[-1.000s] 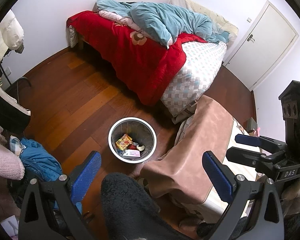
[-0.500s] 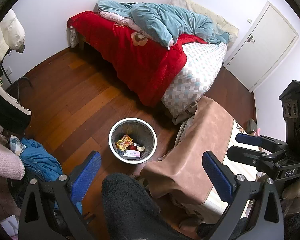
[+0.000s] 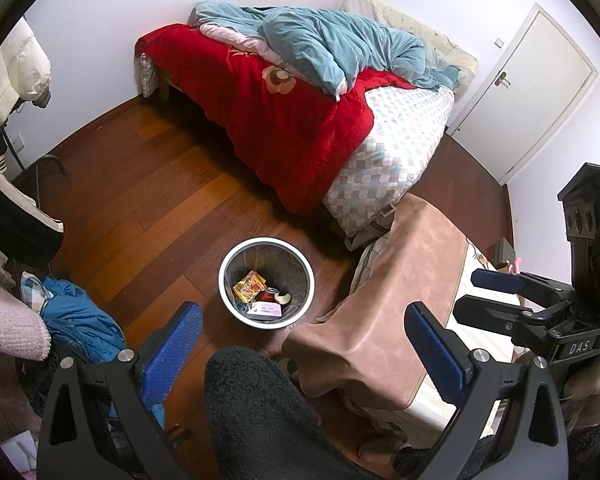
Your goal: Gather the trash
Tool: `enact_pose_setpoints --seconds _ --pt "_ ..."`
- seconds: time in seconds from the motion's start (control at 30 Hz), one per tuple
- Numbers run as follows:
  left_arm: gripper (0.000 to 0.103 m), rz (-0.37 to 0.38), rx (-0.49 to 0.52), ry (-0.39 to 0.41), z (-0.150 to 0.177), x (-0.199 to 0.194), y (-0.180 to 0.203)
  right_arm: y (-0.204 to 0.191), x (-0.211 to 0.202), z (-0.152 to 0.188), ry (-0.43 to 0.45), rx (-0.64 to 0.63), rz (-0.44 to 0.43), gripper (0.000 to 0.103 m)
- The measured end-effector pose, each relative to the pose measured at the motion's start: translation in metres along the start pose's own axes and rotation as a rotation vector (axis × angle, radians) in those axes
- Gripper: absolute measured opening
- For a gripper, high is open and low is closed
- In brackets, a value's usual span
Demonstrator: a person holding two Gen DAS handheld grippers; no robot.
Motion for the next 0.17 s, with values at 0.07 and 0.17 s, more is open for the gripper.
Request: enact_pose_setpoints --seconds 0.07,0.17 --pt "0.103 -0.002 -0.001 0.015 -0.0003 -0.0024 -0.0012 0.0003 -0.0001 0.0001 0.001 -0.001 0.001 0.103" --pt "0.103 -0.001 -0.004 0.024 -0.0030 -0.0063 -0.0018 0.0000 -0.0001 0.0004 -0.003 -0.005 0.001 0.103"
Point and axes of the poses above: each gripper's, at about its wrist camera, not at the fingertips, and x roughly the way its jaws point, y to its right, z to its underside, the point moved 6 cm from there along x, roughly the way its jaws point, and after that the axes turned 13 degrees about z, right-handed, at the moved point
